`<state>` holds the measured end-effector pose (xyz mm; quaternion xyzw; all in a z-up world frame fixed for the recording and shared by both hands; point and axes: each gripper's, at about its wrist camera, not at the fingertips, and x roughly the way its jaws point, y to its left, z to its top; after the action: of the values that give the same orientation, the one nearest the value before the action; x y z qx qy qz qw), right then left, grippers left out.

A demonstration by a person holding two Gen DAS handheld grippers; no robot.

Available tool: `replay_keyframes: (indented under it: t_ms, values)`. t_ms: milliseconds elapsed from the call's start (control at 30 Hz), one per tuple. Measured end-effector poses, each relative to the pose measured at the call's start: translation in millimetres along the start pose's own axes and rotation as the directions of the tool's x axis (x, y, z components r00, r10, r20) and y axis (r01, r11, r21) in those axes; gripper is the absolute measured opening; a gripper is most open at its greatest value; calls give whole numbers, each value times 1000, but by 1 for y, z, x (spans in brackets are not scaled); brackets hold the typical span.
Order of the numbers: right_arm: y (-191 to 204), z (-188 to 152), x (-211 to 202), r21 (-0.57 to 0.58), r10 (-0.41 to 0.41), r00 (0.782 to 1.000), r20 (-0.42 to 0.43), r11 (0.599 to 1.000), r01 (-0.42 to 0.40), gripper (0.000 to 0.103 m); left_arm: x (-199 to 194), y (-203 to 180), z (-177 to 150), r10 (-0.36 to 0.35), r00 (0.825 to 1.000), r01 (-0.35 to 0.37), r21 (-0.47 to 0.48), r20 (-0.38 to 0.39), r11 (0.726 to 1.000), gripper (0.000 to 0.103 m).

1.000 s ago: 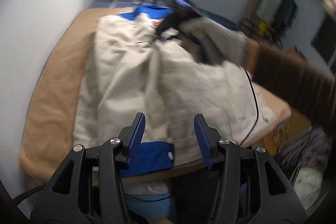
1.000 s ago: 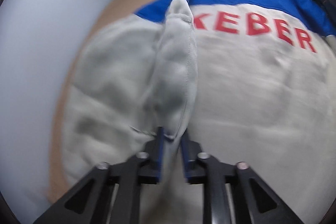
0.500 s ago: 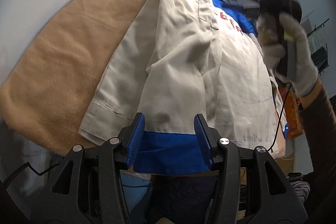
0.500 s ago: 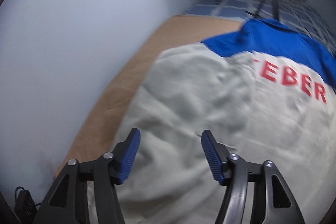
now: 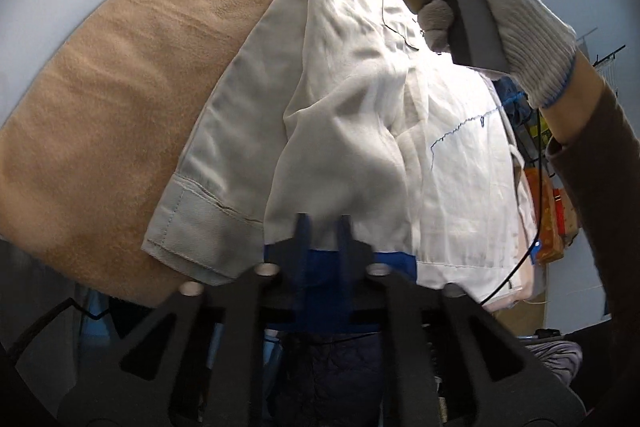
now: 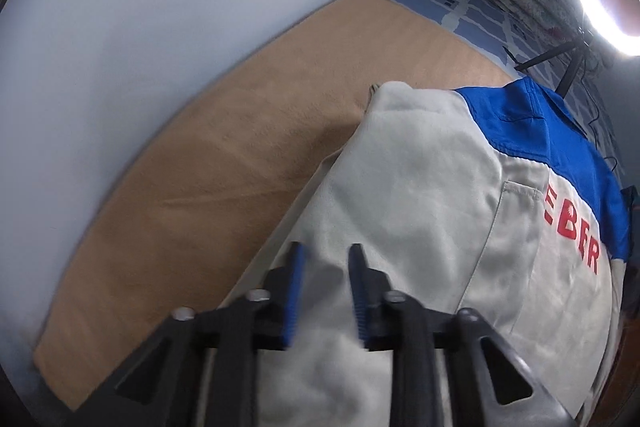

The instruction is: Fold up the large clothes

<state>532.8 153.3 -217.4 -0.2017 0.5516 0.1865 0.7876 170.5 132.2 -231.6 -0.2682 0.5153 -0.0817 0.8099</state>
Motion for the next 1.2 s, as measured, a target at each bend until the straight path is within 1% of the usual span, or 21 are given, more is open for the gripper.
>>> replay_keyframes:
  t_ms: [33,100,233,300,333,367,400,433,467,567,600,633,667,700,733,767,800,900,967,1100,1200]
  values:
    - [0,0,1,-7,-7,1000,4,1000,7,0,-1,-1,0,4,1000,-4,10,7,1000,2]
    - [-3,-2,-4,0,-25,999,28,1000,25,0,-6,-4,-2,4,1000,-5,32,24,999,0]
    - [-13,3,-18,46,-16,997,76,999,12,0,-20,-2,-3,12,997,-15,44,73,999,0]
    - [-15,6,-23,36,51,995,83,998,-54,0,-25,4,-1,18,995,-20,15,95,1000,0]
    - [-14,7,-24,29,92,993,75,995,-94,1,-25,9,0,11,996,-11,-10,88,1000,3]
    - [-12,7,-24,19,116,992,54,993,-117,11,-22,14,2,2,997,0,-29,75,1000,8]
    - [-9,7,-23,13,105,994,41,994,-106,44,-19,18,3,-10,998,13,-51,60,999,25]
    - [-7,6,-23,7,91,995,33,996,-91,70,-16,20,3,-21,999,24,-67,50,997,41]
    - [-2,5,-23,-13,78,997,30,997,-77,76,-12,21,3,-33,999,36,-75,40,997,43]
    - [7,4,-14,-32,46,999,-6,998,-47,69,0,15,3,-27,1000,28,-46,6,999,43]
    - [9,4,-10,-31,31,999,-19,999,-31,59,3,14,1,-29,1000,29,-43,-6,999,43]
    - [12,3,-5,-31,18,999,-36,999,-19,43,6,14,1,-29,999,29,-42,-13,999,43]
    - [14,2,1,-35,17,998,-57,999,-19,34,9,13,1,-26,999,25,-42,-18,999,40]
    - [17,0,7,-40,15,997,-75,999,-18,24,10,13,0,-25,999,24,-41,-23,999,25]
    - [19,-2,11,-49,5,997,-83,999,-9,16,12,13,0,-20,999,19,-36,-28,999,4]
    - [20,-4,14,-59,-12,997,-82,998,7,10,11,11,0,-10,1000,9,-23,-26,1000,0]
    - [19,-5,15,-64,-28,997,-78,998,23,3,8,7,0,9,1000,-9,6,-11,1000,0]
    - [12,-6,8,-28,-9,999,-40,1000,8,0,-7,-13,-3,52,998,-57,121,42,991,0]
    - [7,-3,-1,1,3,1000,-10,1000,-3,0,-14,-16,-3,55,997,-63,141,56,988,0]
    - [-1,6,-13,64,28,999,37,997,-31,0,-32,-2,-2,80,991,-89,88,103,992,0]
    - [-2,11,-15,83,50,997,50,995,-55,0,-40,17,3,47,989,-47,-4,142,999,0]
